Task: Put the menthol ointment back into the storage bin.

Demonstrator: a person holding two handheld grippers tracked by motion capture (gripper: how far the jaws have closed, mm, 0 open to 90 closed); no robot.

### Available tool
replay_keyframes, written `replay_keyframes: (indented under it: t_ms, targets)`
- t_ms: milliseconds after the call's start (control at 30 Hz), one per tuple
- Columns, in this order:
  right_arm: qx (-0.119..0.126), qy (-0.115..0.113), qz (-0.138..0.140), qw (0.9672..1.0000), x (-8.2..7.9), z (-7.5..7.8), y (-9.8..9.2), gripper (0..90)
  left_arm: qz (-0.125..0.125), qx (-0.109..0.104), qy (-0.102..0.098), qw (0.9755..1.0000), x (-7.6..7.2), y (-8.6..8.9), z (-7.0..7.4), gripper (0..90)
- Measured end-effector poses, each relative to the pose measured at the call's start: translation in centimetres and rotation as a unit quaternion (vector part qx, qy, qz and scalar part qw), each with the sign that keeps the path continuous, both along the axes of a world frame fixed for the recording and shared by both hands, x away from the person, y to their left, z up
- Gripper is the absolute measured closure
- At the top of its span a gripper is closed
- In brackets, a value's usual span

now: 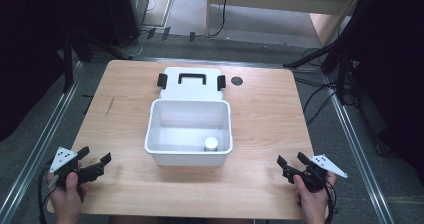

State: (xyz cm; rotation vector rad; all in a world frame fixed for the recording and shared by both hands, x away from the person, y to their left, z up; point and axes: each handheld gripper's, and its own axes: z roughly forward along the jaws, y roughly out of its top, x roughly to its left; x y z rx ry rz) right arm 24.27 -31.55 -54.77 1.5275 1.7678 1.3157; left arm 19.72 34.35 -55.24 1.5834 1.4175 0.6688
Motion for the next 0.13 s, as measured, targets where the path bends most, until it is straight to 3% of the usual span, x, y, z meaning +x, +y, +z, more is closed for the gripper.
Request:
replay_keyframes:
  t_ms: [133]
  targets:
    - [0.002, -0.003, 0.000, 1.0000, -0.12, -0.01, -0.02, 14.0, 0.000, 0.001, -0.003, 1.0000, -0.07, -0.04, 0.00, 15.0]
